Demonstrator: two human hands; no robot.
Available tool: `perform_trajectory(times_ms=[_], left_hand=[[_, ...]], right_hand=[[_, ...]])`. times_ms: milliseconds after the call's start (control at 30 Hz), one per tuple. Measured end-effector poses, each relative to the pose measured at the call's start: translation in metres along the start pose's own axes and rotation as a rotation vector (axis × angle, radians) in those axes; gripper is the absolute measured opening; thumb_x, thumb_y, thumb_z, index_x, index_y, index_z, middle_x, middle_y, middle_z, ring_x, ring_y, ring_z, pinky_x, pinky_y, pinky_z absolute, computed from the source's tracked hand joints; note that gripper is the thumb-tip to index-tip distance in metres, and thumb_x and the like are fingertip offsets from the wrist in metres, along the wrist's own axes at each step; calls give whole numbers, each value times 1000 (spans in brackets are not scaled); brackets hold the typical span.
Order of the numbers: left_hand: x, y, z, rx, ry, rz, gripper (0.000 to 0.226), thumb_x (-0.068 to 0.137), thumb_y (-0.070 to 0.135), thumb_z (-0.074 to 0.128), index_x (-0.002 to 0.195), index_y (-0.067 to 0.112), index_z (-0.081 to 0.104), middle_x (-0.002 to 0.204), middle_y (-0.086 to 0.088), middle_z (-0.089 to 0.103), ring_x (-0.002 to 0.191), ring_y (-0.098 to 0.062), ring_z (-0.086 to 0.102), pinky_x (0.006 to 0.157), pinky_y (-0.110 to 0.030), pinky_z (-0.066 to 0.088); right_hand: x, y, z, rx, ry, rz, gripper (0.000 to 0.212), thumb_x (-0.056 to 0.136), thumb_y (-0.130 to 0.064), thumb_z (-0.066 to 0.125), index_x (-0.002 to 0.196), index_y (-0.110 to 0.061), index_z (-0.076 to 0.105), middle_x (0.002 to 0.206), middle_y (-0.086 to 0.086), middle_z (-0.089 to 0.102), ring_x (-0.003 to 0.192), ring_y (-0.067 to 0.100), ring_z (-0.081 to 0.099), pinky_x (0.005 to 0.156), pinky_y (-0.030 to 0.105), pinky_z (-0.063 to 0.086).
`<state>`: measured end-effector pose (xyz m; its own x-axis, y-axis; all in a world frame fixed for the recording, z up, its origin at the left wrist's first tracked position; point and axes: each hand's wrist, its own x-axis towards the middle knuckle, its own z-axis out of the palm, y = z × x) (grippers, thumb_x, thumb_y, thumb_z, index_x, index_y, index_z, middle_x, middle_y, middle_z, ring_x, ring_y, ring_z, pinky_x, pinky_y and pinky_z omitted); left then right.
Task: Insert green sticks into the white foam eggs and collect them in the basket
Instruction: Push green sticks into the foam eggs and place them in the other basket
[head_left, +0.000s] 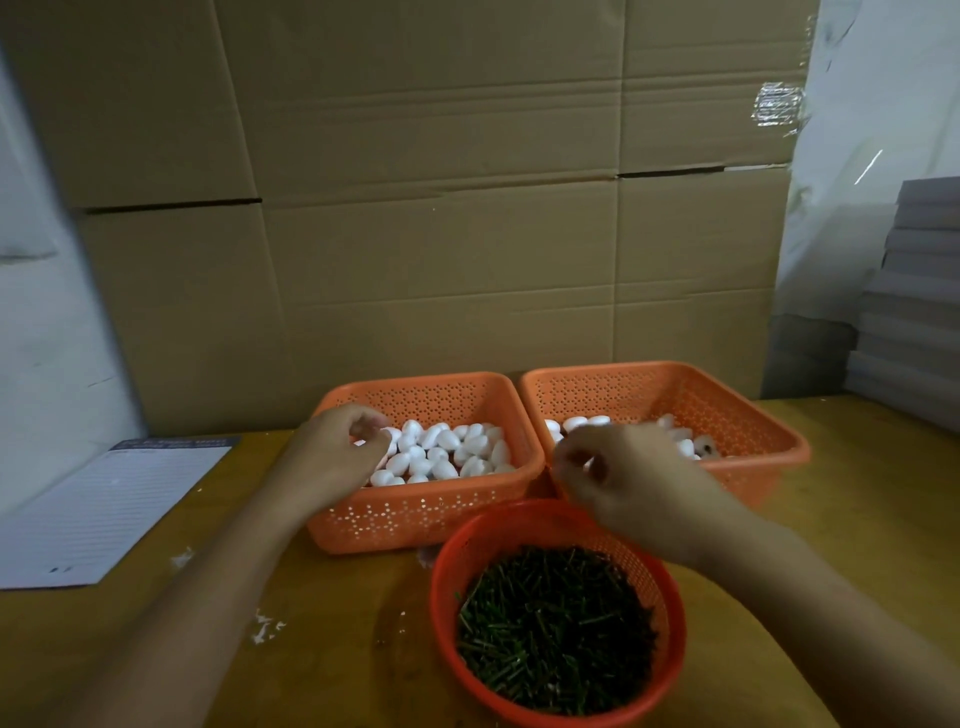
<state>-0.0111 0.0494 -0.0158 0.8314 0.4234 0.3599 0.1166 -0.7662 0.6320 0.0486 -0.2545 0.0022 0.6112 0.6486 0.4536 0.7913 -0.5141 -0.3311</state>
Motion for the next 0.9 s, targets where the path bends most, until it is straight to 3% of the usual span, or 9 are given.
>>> perform_trajectory(times_ms=[100, 167, 233, 333, 400, 500, 600, 733, 900], left_hand=[[4, 1, 4, 57, -53, -15, 13, 92, 26, 65, 97, 38, 62, 96, 25, 60, 102, -9, 59, 84, -28, 44], [7, 4, 5, 99, -134, -35, 13, 92, 26, 66, 99, 37, 63, 101, 16, 64, 102, -11, 61, 88, -32, 48], [11, 10, 5, 147, -214, -49, 14, 91, 26, 67, 103, 33, 67, 105, 10, 67, 102, -12, 62, 82, -28, 47], [22, 19, 5, 249, -359, -35, 27, 88, 23, 71, 114, 29, 70, 111, 7, 69, 99, -11, 64, 77, -25, 48], [28, 25, 7, 298, -501, -65, 33, 88, 24, 73, 120, 30, 68, 114, 9, 67, 99, -11, 65, 85, -29, 54], [37, 28, 14, 404, -663, -61, 37, 89, 31, 71, 126, 32, 67, 126, 9, 64, 116, -15, 62, 102, -38, 51], [42, 28, 18, 421, -715, -26, 25, 93, 34, 63, 116, 40, 70, 133, 11, 62, 117, -13, 61, 104, -40, 49], [46, 28, 23, 490, -744, -41, 38, 95, 30, 62, 133, 36, 62, 146, 4, 47, 125, -20, 55, 106, -43, 47], [42, 23, 27, 596, -759, 8, 35, 98, 30, 57, 129, 46, 61, 137, 1, 52, 124, -24, 50, 107, -47, 44]], right_hand=[[-5, -16, 8, 48, -450, -136, 27, 92, -44, 63, 118, -34, 67, 107, -20, 68, 90, -9, 59, 75, 9, 44], [-8, -18, 15, -31, -666, -164, 43, 90, -51, 64, 130, -38, 59, 125, -18, 62, 105, -4, 56, 80, 11, 41], [-11, -20, 18, -84, -778, -159, 48, 89, -53, 64, 135, -40, 55, 134, -18, 56, 118, 5, 54, 91, 23, 46], [-12, -22, 17, -92, -818, -163, 47, 89, -48, 65, 134, -39, 57, 138, -16, 51, 124, 10, 51, 101, 34, 47], [-12, -24, 17, -100, -825, -179, 45, 90, -45, 65, 133, -37, 58, 139, -14, 48, 126, 11, 48, 103, 34, 45], [-11, -24, 17, -106, -835, -156, 41, 91, -45, 63, 131, -39, 58, 137, -13, 46, 125, 11, 47, 100, 33, 45], [-11, -24, 17, -104, -845, -144, 38, 93, -43, 62, 130, -40, 57, 137, -12, 45, 124, 12, 47, 98, 32, 46], [-11, -24, 18, -93, -840, -145, 36, 93, -42, 63, 129, -39, 58, 135, -11, 46, 124, 13, 47, 99, 34, 46], [-11, -23, 20, -82, -834, -142, 35, 93, -42, 63, 127, -40, 59, 133, -11, 47, 122, 14, 48, 97, 34, 47]])
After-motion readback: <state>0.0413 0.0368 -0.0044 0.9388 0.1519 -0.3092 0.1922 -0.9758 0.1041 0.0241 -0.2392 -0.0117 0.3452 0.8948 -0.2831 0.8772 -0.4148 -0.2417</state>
